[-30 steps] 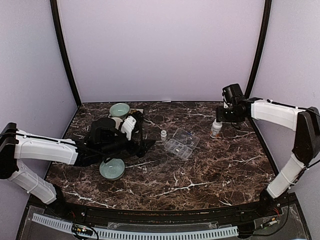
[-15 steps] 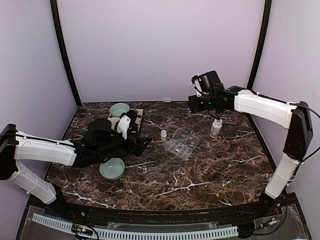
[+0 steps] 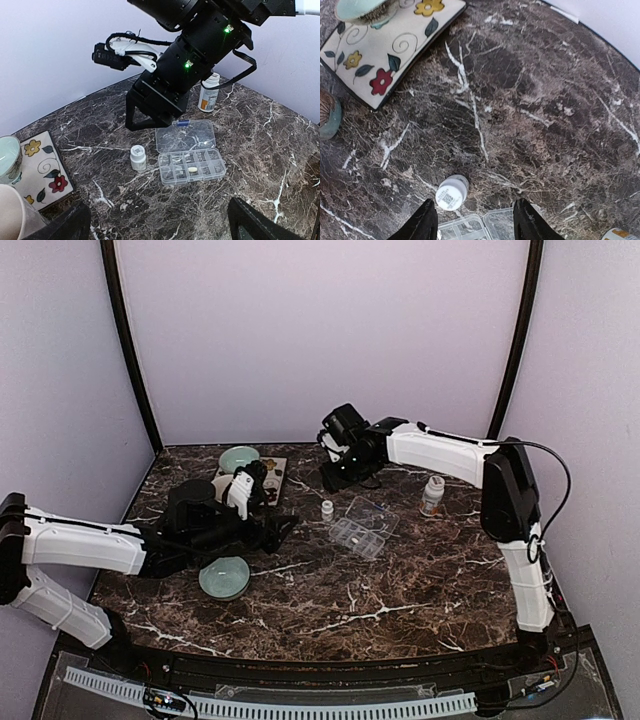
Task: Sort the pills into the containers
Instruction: Place the pill bottle at the center of the board, then pick up the pill bottle from the center of the board.
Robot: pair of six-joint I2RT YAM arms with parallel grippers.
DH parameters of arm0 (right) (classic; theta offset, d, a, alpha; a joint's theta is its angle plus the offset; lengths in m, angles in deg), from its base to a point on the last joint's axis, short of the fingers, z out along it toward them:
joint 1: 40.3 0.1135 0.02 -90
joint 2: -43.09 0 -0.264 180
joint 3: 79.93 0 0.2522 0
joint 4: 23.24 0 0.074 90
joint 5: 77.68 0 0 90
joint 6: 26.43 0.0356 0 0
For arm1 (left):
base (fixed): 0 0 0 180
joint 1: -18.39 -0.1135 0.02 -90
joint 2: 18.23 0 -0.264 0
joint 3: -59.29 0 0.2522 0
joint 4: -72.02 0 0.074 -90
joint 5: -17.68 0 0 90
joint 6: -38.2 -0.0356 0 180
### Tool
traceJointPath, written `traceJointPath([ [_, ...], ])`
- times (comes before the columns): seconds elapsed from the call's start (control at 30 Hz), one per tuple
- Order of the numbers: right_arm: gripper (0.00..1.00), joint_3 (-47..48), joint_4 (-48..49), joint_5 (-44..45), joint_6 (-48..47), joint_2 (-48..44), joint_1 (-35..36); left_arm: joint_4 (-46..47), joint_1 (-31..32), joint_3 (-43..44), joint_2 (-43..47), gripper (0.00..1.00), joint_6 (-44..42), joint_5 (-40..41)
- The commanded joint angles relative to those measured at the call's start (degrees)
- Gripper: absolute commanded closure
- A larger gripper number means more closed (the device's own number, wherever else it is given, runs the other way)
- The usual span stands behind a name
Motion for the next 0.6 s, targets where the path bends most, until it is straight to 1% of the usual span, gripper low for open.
traceJointPath([
  [0.0, 0.47, 4.38, -4.67, -2.80, 1.43, 3.19, 0.67, 0.51, -0.35, -1.27, 2.26, 0.02, 0.82, 0.68],
  [0.57, 0.48, 7.59, -5.80, -6.12, 1.75, 8.67, 1.35, 0.65, -0.34, -1.22, 1.76, 0.02, 0.93, 0.25],
])
